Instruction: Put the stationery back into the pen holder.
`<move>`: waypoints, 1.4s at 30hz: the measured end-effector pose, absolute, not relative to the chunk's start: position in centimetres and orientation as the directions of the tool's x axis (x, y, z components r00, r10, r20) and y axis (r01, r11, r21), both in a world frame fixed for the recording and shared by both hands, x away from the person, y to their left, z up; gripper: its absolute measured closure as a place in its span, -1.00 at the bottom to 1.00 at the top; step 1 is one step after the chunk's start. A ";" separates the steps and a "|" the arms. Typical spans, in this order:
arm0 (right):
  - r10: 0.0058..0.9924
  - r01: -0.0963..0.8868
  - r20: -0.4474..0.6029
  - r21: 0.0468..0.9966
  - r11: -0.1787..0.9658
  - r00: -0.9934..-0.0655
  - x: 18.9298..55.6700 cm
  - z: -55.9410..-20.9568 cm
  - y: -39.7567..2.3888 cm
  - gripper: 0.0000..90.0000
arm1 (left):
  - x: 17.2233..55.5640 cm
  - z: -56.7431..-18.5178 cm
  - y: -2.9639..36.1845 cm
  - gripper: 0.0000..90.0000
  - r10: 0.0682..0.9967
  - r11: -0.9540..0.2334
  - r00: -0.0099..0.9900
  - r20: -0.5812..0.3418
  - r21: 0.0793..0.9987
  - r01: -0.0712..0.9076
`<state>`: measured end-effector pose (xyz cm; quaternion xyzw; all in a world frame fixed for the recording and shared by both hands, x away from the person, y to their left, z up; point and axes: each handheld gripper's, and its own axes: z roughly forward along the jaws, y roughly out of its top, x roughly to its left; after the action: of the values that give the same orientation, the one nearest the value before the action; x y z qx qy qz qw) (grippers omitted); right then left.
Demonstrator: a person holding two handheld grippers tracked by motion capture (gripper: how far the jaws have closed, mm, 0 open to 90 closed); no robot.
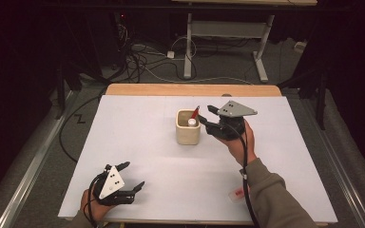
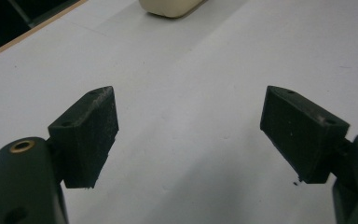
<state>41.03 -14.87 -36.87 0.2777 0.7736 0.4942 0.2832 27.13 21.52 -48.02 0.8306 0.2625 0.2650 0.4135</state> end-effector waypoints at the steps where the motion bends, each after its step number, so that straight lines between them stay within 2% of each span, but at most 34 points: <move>1: 0.709 0.145 -0.170 0.921 0.362 -0.685 40.9 -36.9 -15.0 0.07 | 27.1 -48.0 21.5 -0.59 0.657 -0.519 0.720 0.222 0.827 0.218; 26: 0.669 0.098 -0.255 0.891 0.443 -0.698 36.9 -35.3 -19.4 -0.05 | 27.1 -48.0 21.3 -0.59 0.659 -0.534 0.714 0.236 0.816 0.222; 42: 0.558 0.083 -0.242 0.865 0.494 -0.794 34.6 -36.5 -22.2 -0.20 | 27.1 -48.0 21.2 -0.59 0.655 -0.544 0.715 0.243 0.809 0.223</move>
<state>34.63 -22.17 -36.46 0.1942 0.8256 0.4639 0.2559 27.13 21.16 -48.04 0.8358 0.2628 0.2706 0.3990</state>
